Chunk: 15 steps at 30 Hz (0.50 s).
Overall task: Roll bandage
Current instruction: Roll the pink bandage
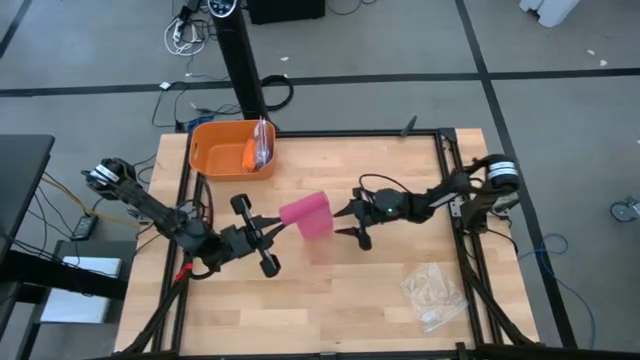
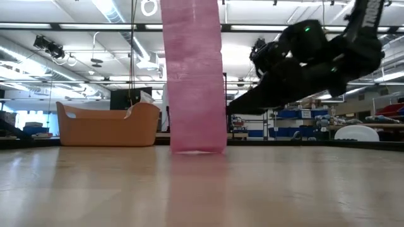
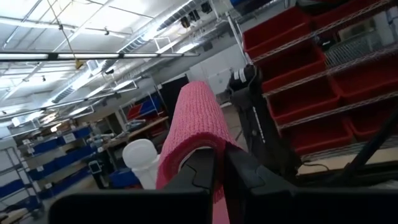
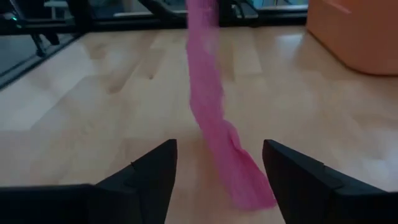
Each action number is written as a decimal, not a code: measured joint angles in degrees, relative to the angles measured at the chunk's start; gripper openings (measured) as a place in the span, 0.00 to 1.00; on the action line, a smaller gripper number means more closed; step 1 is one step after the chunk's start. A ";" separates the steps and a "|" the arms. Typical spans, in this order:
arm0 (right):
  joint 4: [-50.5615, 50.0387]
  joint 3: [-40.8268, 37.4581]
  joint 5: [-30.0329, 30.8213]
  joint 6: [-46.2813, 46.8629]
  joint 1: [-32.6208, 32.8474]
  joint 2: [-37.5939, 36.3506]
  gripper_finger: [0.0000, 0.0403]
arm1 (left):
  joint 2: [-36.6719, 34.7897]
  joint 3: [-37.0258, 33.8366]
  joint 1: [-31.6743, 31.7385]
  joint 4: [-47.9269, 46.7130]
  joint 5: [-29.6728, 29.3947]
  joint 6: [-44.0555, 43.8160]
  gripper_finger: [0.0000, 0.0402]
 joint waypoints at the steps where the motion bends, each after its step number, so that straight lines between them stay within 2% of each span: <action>1: 0.00 1.11 -0.51 -0.01 -0.36 1.46 0.60 | -0.02 0.47 0.02 -0.44 0.02 0.00 0.05; 3: 0.05 3.31 -2.16 0.70 -0.88 4.17 0.59 | -0.02 1.07 0.02 -1.38 -0.10 0.10 0.05; 6: 0.05 6.71 -7.82 3.82 -1.26 8.36 0.58 | -0.02 1.21 0.02 -0.86 -0.58 0.66 0.05; 8: 0.08 8.22 -9.65 4.88 -1.13 10.88 0.55 | -0.02 1.20 0.02 0.25 -2.98 2.48 0.05; 12: 0.27 8.64 -9.31 5.29 -0.51 14.96 0.46 | -0.26 1.22 -0.40 2.28 -5.07 4.82 0.05; 15: 1.19 8.64 -7.08 6.19 0.28 16.06 0.34 | -1.21 1.18 -1.11 2.30 -5.28 6.02 0.05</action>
